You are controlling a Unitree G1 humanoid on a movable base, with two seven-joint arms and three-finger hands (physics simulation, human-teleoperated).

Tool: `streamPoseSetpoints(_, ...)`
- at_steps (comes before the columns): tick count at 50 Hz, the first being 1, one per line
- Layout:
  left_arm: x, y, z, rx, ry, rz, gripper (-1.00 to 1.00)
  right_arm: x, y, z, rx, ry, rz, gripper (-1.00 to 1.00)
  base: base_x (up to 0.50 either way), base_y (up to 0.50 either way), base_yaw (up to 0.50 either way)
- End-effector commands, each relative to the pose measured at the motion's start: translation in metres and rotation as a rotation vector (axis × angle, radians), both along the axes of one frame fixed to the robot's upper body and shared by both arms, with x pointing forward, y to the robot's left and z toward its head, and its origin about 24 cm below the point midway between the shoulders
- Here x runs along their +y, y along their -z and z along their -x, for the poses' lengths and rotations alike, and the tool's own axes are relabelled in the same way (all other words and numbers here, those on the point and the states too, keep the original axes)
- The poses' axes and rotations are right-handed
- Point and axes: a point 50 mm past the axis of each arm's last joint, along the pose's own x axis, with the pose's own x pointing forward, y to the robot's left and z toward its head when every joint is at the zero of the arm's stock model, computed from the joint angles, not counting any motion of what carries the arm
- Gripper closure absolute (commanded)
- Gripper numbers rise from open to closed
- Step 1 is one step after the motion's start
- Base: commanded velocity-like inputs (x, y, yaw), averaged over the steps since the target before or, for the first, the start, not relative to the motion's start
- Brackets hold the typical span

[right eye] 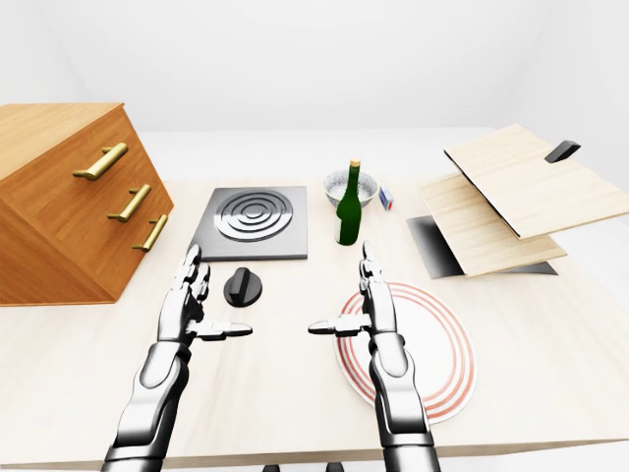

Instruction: Turn on the stove.

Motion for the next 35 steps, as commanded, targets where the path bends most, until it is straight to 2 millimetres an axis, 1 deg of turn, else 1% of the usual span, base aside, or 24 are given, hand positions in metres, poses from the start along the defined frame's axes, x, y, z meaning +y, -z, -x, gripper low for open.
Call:
streamPoseSetpoints(1,0.001,0.001,0.001,0.008,-0.006,-0.005,-1.00,0.000,0.000,0.000,-0.005,0.002,-0.002,-1.00,0.00,0.00,0.00)
streamPoseSetpoints(7,0.001,0.005,0.000,0.017,-0.010,-0.016,-1.00,0.000,0.000,0.001,-0.005,0.001,-0.002,-1.00,0.00,0.00,0.00)
streamPoseSetpoints(9,0.000,0.009,-0.002,0.023,-0.013,-0.026,-1.00,0.001,-0.001,0.001,-0.005,0.003,-0.005,-1.00,0.00,0.00,0.00)
streamPoseSetpoints(13,0.003,0.018,-0.012,0.069,-0.036,-0.042,-1.00,0.003,-0.003,0.002,-0.003,0.001,-0.013,-1.00,0.00,0.00,0.00)
streamPoseSetpoints(14,0.003,0.022,-0.019,0.096,-0.052,-0.040,-1.00,0.003,-0.003,0.003,-0.003,-0.001,-0.016,-1.00,0.00,0.00,0.00)
streamPoseSetpoints(22,-0.010,0.024,-0.036,0.144,-0.067,-0.031,-1.00,0.002,-0.007,0.004,-0.009,0.001,-0.027,-1.00,0.00,0.00,0.00)
streamPoseSetpoints(29,-0.015,0.027,-0.040,0.132,-0.059,-0.056,-1.00,0.002,-0.008,0.005,-0.013,0.001,-0.029,-1.00,0.00,0.00,0.00)
streamPoseSetpoints(35,-0.021,0.025,-0.047,0.120,-0.050,-0.064,-1.00,0.002,-0.009,0.006,-0.017,0.001,-0.029,-1.00,0.00,0.00,0.00)
